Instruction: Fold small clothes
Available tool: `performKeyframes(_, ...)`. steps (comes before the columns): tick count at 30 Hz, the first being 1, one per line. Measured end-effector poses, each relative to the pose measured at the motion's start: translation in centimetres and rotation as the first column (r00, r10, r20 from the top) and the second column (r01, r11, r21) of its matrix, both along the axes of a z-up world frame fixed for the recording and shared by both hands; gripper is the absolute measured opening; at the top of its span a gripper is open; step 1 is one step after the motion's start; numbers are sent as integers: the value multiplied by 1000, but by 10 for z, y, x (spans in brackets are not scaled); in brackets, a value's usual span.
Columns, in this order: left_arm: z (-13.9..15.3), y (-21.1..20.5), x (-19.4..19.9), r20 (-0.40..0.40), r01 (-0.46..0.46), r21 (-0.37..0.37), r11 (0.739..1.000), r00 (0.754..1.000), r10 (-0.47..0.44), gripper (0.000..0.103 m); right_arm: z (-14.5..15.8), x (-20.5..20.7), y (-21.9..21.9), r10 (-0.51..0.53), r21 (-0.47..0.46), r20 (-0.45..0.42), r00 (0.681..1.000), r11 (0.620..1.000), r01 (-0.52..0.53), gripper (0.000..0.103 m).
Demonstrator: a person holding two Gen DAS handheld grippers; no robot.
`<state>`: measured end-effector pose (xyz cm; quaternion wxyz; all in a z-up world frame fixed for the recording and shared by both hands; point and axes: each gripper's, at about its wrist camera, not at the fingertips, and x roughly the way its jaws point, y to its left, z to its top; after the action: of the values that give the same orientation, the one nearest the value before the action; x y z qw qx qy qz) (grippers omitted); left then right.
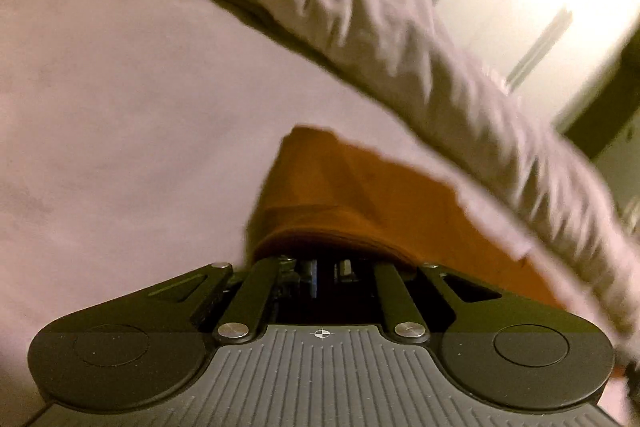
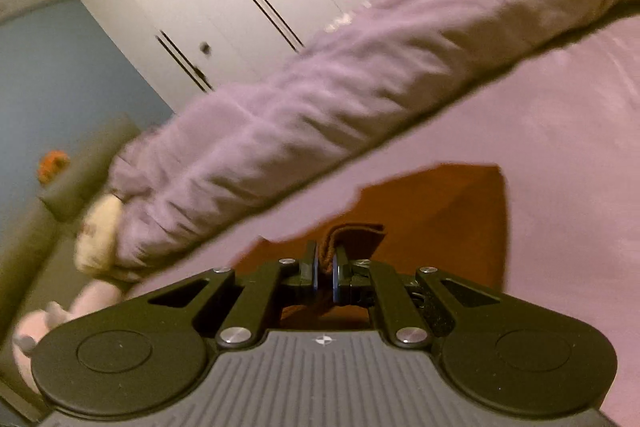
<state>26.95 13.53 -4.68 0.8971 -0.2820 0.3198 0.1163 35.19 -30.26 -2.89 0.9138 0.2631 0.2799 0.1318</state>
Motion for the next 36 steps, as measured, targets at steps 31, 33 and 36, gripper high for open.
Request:
performKeyframes(31,69,-2,-50,57,-86,383,920,996,70,82,-32,6,1,14,-196,-115,993,980,-36,30)
performKeyframes(33,69,-1,-45,32,-58,391,918,998,50,83,-34,12,5,9,-224,-142,990,974,-41,30)
performKeyframes(36,65,-3,-40,-8,-4,384,923,1000,7,83,-40,15,4,-7,-224,-174,985,974,-33,31)
